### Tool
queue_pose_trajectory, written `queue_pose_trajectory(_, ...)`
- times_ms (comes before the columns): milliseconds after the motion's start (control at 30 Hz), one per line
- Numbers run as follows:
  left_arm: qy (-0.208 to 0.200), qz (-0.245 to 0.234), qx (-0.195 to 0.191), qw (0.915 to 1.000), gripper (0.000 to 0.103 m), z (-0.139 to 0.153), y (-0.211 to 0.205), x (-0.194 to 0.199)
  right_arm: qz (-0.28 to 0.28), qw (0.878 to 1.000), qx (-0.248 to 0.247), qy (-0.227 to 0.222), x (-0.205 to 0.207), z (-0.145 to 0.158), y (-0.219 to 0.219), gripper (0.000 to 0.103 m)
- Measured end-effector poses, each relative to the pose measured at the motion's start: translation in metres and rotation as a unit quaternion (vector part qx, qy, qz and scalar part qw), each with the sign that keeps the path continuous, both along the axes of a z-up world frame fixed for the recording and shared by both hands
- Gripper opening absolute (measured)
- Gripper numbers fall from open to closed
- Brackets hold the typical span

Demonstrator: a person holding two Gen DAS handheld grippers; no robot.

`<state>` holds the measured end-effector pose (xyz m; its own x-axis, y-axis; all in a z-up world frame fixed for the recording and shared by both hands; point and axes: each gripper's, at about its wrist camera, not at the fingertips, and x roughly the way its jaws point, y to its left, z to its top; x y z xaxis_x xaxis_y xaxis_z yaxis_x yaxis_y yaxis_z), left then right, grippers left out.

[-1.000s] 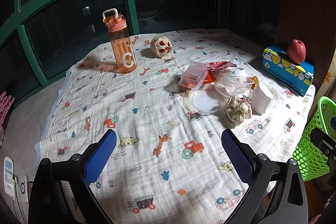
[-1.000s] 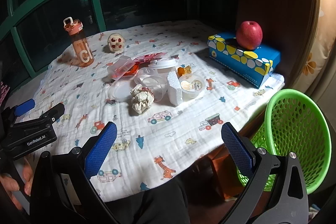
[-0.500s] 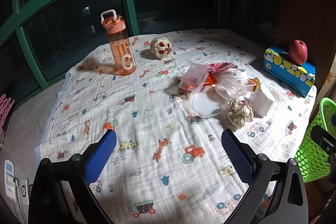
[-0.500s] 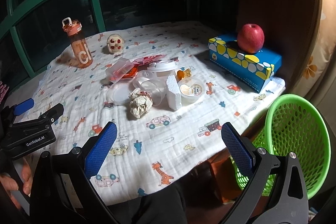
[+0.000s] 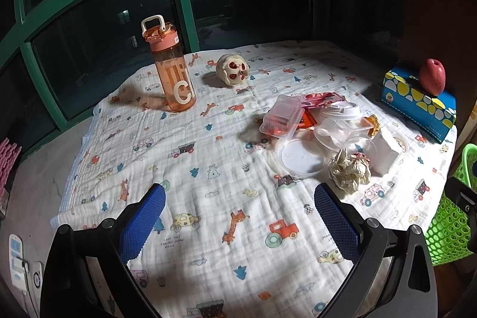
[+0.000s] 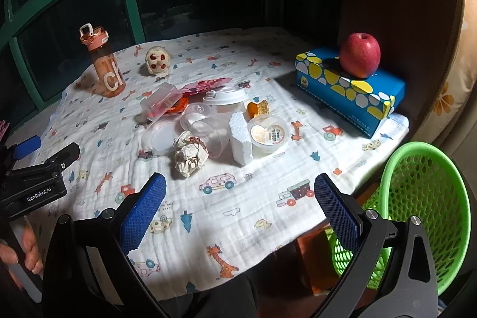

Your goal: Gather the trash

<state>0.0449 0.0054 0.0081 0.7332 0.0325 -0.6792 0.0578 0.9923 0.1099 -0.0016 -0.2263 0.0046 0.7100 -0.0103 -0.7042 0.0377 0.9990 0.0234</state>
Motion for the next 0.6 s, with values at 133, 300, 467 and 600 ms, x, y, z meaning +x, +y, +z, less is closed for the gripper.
queue_pose_trajectory(133, -0.001, 0.0, 0.003, 1.0, 0.097, 0.001, 0.001, 0.009, 0.002, 1.0, -0.006, 0.002, 0.011, -0.002, -0.002, 0.098)
queue_pose_trajectory(300, -0.001, -0.002, 0.002, 1.0, 0.097, 0.001, 0.001, 0.021, -0.001, 1.0, 0.01, 0.005, 0.029, -0.004, -0.015, 0.098)
queue_pose_trajectory(467, 0.006, -0.004, 0.002, 1.0, 0.097, -0.003, 0.001, 0.034, 0.008, 1.0, 0.013, 0.021, 0.047, -0.014, -0.019, 0.095)
queue_pose_trajectory(600, 0.011, -0.001, 0.003, 0.9999, 0.097, -0.007, 0.004, 0.044, 0.022, 0.999, 0.018, 0.032, 0.059, -0.023, -0.016, 0.092)
